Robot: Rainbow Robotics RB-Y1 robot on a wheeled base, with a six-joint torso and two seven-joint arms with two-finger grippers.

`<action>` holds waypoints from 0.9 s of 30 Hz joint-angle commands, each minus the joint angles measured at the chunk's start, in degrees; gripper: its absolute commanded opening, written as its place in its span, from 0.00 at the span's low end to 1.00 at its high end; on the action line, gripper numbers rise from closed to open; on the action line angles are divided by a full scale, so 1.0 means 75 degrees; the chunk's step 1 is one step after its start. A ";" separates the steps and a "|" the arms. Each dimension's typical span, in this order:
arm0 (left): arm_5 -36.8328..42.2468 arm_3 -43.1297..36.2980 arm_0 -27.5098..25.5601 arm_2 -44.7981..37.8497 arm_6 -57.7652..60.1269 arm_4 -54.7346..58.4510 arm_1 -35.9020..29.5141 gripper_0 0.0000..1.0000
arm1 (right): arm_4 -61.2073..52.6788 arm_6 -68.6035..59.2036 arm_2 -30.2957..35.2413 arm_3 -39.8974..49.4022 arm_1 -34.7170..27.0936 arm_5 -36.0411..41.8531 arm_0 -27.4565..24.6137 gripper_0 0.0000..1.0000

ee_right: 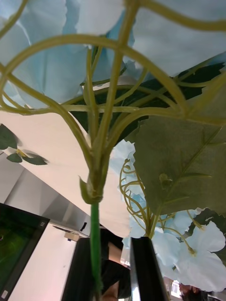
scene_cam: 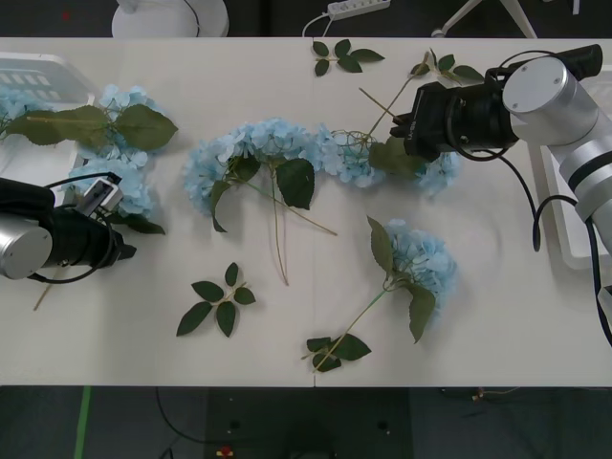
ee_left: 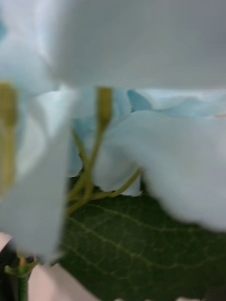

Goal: Place the red flowers into the right box and the blue flowers into the left box. If a person shows an open palm, hand one flower to the person first, then continue sorting.

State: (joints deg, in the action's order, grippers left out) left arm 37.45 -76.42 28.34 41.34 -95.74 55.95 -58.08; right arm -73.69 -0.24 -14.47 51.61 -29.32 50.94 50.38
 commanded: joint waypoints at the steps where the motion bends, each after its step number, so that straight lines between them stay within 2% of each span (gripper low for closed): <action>1: -0.0071 0.0065 0.0217 0.0218 -0.0500 0.0064 0.0091 0.03 | 0.0064 0.0102 0.0160 -0.0061 0.0159 -0.0077 0.0114 0.00; 2: -0.0083 0.0076 0.0217 0.0218 -0.0476 0.0087 0.0091 0.00 | 0.0064 0.0114 0.0160 -0.0072 0.0159 -0.0077 0.0114 0.00; 8: -0.0294 0.0100 0.0193 0.0218 -0.0465 0.0122 0.0091 0.00 | 0.0099 0.0243 0.0160 -0.0119 0.0030 -0.0065 0.0114 0.00; 13: -0.0353 0.0135 0.0182 0.0218 -0.0465 0.0110 0.0091 0.00 | 0.0017 0.1063 0.0160 -0.0084 -0.0439 0.0533 0.0185 0.00; 22: -0.0751 0.0006 0.0029 -0.0028 -0.0418 0.0157 0.0079 0.00 | -0.0780 0.4919 0.0160 0.0642 -0.2080 0.1986 0.0196 0.00; 25: -0.0177 -0.0217 0.0041 -0.0778 -0.0207 0.0286 0.0091 0.00 | -0.1342 0.6231 0.0160 0.0748 -0.2548 0.2173 0.0196 0.00; 27: 0.0667 -0.0521 0.0100 -0.1481 0.0157 0.0310 0.0068 0.00 | -0.1623 0.7098 0.0172 0.0912 -0.2806 0.2255 0.0196 0.00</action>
State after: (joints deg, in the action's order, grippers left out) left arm 36.14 -76.67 28.35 38.96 -95.74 57.56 -58.02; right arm -83.39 46.12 -14.11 55.24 -45.58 66.88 50.39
